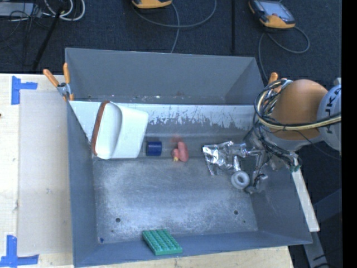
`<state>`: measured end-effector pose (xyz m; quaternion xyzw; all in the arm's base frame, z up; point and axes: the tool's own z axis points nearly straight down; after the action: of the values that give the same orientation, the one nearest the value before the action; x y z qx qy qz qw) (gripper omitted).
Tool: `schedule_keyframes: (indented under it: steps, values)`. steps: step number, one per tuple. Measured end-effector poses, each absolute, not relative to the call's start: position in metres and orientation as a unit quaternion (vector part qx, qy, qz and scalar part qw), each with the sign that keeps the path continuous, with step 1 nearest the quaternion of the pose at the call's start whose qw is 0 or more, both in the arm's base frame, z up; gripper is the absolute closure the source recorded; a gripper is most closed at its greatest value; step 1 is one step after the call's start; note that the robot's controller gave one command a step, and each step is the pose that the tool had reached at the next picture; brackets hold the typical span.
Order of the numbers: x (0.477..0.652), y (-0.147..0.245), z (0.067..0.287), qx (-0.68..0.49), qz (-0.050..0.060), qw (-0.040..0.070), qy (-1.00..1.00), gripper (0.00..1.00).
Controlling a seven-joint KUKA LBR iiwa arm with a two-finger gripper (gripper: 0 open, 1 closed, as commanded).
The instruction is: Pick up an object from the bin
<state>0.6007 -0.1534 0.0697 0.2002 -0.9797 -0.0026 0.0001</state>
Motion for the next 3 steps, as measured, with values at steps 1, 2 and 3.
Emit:
schedule_keyframes:
  steps: [1, 2, 3]
  values:
    - [0.595, -0.153, 0.070, 0.220, -0.002, -0.002, -0.975, 0.00]
    - [0.595, -0.153, 0.071, 0.220, -0.003, -0.001, -0.975, 1.00]
    - [0.603, -0.154, 0.247, 0.219, 0.002, -0.005, -0.976, 1.00]
